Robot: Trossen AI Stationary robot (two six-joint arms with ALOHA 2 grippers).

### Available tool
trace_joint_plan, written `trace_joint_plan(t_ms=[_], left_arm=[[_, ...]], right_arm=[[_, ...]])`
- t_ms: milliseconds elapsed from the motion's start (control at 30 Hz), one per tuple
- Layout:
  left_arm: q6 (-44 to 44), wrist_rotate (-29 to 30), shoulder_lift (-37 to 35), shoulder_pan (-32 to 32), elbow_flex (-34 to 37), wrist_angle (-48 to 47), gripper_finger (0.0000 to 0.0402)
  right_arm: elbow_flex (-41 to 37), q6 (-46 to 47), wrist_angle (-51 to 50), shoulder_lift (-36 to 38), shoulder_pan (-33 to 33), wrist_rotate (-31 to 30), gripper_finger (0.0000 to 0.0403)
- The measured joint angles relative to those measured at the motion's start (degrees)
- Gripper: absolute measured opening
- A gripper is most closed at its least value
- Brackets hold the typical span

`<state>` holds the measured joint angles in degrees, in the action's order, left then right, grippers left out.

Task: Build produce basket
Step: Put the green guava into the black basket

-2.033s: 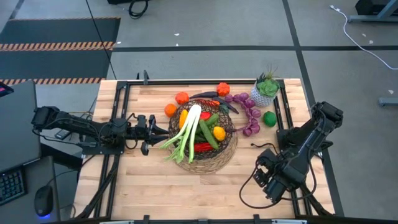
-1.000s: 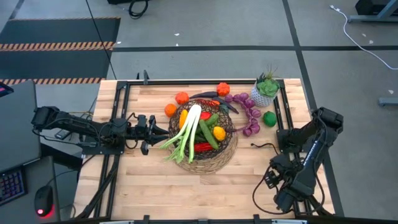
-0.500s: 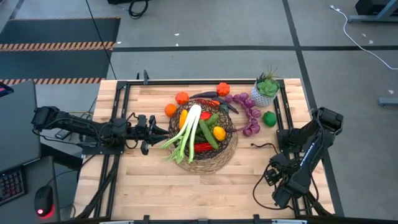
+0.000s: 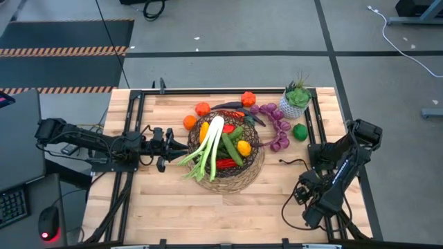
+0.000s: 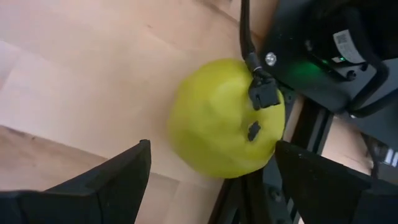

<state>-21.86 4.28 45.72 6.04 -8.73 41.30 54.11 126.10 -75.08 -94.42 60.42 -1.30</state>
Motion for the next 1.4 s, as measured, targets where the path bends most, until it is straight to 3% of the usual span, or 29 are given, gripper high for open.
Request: trace_joint_plan(t_ms=[500,1167,1400], left_arm=[[0.0,1.7,0.0,0.0,0.0,0.0,0.0107],[0.0,1.7,0.0,0.0,0.0,0.0,0.0107],[0.0,1.7,0.0,0.0,0.0,0.0,0.0107]], right_arm=[[-5.0,0.0,3.8,0.5,0.0,1.0,0.0347],[-5.2,-0.3,4.2,0.4,0.0,-0.1,0.0345],[-5.2,-0.3,4.3,0.4,0.0,-0.3,0.0296]])
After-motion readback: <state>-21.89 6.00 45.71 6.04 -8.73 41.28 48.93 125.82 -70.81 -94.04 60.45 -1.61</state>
